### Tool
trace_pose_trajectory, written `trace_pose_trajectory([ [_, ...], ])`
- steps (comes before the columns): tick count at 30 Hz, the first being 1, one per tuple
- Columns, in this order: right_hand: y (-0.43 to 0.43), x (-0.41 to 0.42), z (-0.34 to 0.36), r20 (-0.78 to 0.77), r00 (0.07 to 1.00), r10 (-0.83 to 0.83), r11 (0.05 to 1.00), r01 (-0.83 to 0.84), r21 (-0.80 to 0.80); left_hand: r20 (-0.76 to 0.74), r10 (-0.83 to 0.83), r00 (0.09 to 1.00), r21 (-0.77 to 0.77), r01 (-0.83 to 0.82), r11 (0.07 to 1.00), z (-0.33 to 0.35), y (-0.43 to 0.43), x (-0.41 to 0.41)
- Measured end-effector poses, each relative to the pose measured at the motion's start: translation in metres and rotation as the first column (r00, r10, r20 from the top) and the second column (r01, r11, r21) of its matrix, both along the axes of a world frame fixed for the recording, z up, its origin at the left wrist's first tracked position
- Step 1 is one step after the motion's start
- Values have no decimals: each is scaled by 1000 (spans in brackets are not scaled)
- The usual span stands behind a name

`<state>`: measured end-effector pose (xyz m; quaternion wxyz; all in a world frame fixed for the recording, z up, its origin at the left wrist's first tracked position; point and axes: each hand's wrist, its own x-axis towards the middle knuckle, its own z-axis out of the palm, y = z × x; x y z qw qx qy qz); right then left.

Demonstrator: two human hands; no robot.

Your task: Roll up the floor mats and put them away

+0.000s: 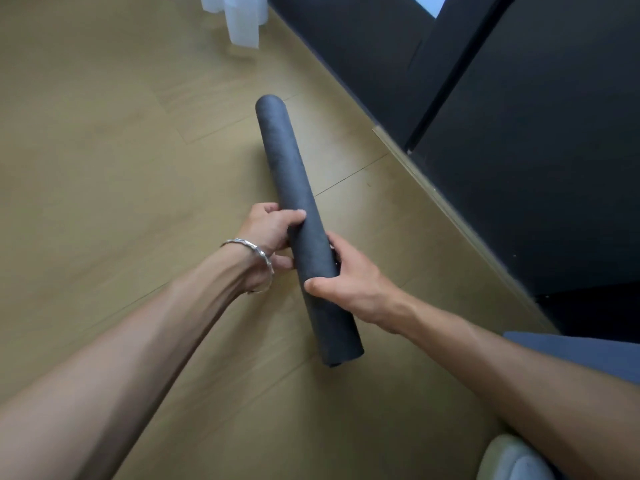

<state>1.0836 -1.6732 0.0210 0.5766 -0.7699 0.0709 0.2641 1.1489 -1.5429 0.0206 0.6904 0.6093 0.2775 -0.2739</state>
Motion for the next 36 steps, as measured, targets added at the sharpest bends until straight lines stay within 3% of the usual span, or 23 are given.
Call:
trace_pose_trajectory([
  [6, -61, 27, -1, -75, 996, 57, 998, -58, -3, 14, 48, 999, -89, -46, 995, -7, -36, 9],
  [10, -97, 40, -5, -32, 995, 93, 962, -98, -257, 66, 59, 996, 38, -62, 997, -15, -93, 16],
  [12, -114, 42, -8, 35, 984, 175, 847, -132, -515, 68, 87, 994, 57, -91, 994, -22, -126, 20],
  [15, -144, 40, -12, 125, 924, 361, 533, -95, -841, 73, 149, 986, 23, -151, 988, -29, -174, 26],
  [19, -185, 34, -27, 106, 897, 429, 266, -14, -964, 20, 97, 995, 30, -98, 995, -41, -227, 25],
  [21, -194, 30, -38, 105, 897, 430, 178, 30, -984, 17, 73, 997, 77, -75, 994, -50, -242, 22],
  [25, -191, 33, -46, 134, 894, 427, 170, 66, -983, 83, -61, 995, 235, 40, 971, -60, -249, 31],
  [30, -186, 33, -55, 125, 926, 355, 153, 75, -985, 141, -207, 968, 317, 154, 936, -54, -237, 30],
  [36, -160, 36, -39, 52, 991, 122, 277, 16, -961, 55, -534, 844, 399, 472, 786, -48, -190, -29],
])
